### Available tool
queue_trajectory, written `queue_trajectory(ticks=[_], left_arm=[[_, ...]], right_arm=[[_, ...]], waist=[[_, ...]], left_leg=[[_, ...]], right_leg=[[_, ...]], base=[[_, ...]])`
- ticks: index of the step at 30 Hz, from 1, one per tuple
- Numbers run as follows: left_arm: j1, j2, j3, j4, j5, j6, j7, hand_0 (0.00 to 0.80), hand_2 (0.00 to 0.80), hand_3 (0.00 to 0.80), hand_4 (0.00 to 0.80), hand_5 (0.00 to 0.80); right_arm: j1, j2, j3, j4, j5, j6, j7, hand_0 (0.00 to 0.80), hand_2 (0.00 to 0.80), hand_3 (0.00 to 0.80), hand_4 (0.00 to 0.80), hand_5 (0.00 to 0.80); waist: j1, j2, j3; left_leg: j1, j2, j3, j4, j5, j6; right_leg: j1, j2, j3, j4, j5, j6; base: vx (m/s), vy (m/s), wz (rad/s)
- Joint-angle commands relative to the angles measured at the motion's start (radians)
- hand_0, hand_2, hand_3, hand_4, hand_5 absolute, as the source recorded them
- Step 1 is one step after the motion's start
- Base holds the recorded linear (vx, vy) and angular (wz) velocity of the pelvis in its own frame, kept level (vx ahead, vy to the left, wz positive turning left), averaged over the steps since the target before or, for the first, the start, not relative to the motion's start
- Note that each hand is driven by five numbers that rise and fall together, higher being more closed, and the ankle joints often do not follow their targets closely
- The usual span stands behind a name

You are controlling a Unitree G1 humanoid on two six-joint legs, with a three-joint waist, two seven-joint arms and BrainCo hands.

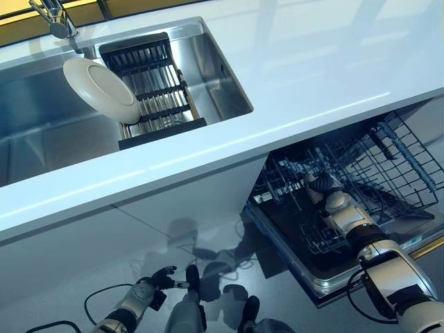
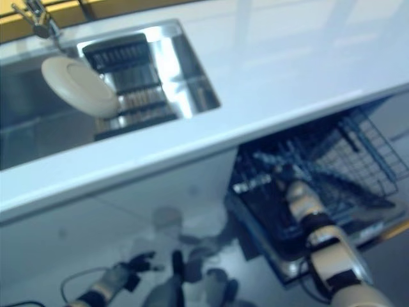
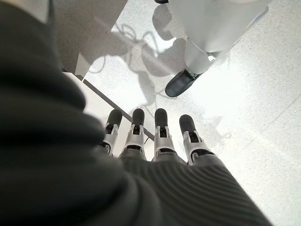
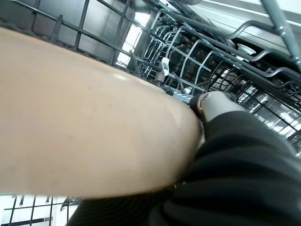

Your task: Take plates into dishwasher

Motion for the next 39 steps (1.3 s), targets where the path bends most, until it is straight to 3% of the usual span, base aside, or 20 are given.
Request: queue_trajectory(ticks=[1,17,18,19,21,22,23,25,39], left_arm=[[-0.068,0.003,-0.055,0.019,0.001,-0.017,-0.004,0.000,0.000,0.000,0.000,0.000],[-0.080,0.001,-0.057,0.024,0.002,-0.019,-0.005,0.000,0.000,0.000,0.000,0.000],[-0.079,0.000,-0.056,0.022,0.003,-0.018,-0.004,0.000,0.000,0.000,0.000,0.000],[-0.079,-0.001,-0.057,0.024,0.003,-0.019,-0.002,0.000,0.000,0.000,0.000,0.000],[-0.081,-0.002,-0.056,0.026,0.002,-0.020,0.000,0.000,0.000,0.000,0.000,0.000],[-0.081,-0.003,-0.056,0.027,0.001,-0.021,0.001,0.000,0.000,0.000,0.000,0.000],[-0.080,-0.003,-0.057,0.028,0.000,-0.021,0.003,0.000,0.000,0.000,0.000,0.000],[-0.081,-0.004,-0.055,0.030,0.000,-0.021,0.002,0.000,0.000,0.000,0.000,0.000],[-0.076,-0.005,-0.049,0.033,-0.006,-0.020,0.009,0.000,0.000,0.000,0.000,0.000]], right_arm=[[-0.014,0.026,0.035,0.056,0.021,0.011,0.044,0.800,0.800,0.800,0.800,0.800],[0.007,0.040,0.038,0.062,0.016,0.006,0.041,0.800,0.800,0.800,0.800,0.800],[0.009,0.042,0.037,0.057,0.014,0.007,0.039,0.671,0.671,0.671,0.671,0.671],[0.010,0.041,0.038,0.056,0.016,0.005,0.036,0.621,0.621,0.621,0.621,0.621],[0.012,0.040,0.036,0.053,0.014,0.002,0.035,0.433,0.433,0.433,0.433,0.433],[0.012,0.040,0.036,0.046,0.014,0.005,0.032,0.223,0.223,0.223,0.223,0.223],[0.013,0.040,0.035,0.043,0.013,0.006,0.031,0.119,0.119,0.119,0.119,0.119],[0.017,0.041,0.035,0.032,0.012,0.010,0.028,0.000,0.000,0.000,0.000,0.000],[0.030,0.027,0.028,-0.030,0.000,0.018,-0.009,0.000,0.000,0.000,0.000,0.000]], waist=[[0.030,-0.003,0.034],[0.027,-0.003,0.035],[0.026,-0.003,0.036],[0.026,-0.004,0.037],[0.024,-0.004,0.037],[0.024,-0.005,0.037],[0.023,-0.006,0.037],[0.020,-0.008,0.036],[0.009,-0.012,0.035]], left_leg=[[-0.005,-0.071,-0.015,-0.003,-0.112,0.061],[0.003,-0.068,-0.022,-0.003,-0.115,0.064],[0.004,-0.069,-0.023,-0.003,-0.116,0.064],[0.005,-0.068,-0.023,-0.003,-0.116,0.064],[0.004,-0.068,-0.022,-0.003,-0.116,0.064],[0.005,-0.067,-0.021,-0.003,-0.116,0.064],[0.006,-0.066,-0.020,-0.003,-0.116,0.064],[0.008,-0.065,-0.018,-0.003,-0.118,0.064],[0.019,-0.060,-0.010,-0.003,-0.121,0.065]], right_leg=[[-0.080,-0.012,0.026,0.155,-0.085,-0.066],[-0.093,-0.011,0.027,0.185,-0.101,-0.074],[-0.094,-0.011,0.027,0.187,-0.103,-0.075],[-0.094,-0.011,0.027,0.189,-0.104,-0.075],[-0.097,-0.011,0.029,0.191,-0.105,-0.076],[-0.098,-0.011,0.029,0.192,-0.104,-0.076],[-0.097,-0.011,0.029,0.192,-0.104,-0.076],[-0.098,-0.010,0.031,0.192,-0.103,-0.076],[-0.103,-0.007,0.038,0.201,-0.107,-0.080]], base=[[0.000,0.000,0.00],[0.000,0.000,0.00],[0.000,0.000,0.00],[0.000,0.000,0.00],[0.000,0.000,0.00],[0.000,0.000,0.00],[0.000,0.000,0.00],[0.000,0.000,0.00],[0.000,0.000,0.00]])
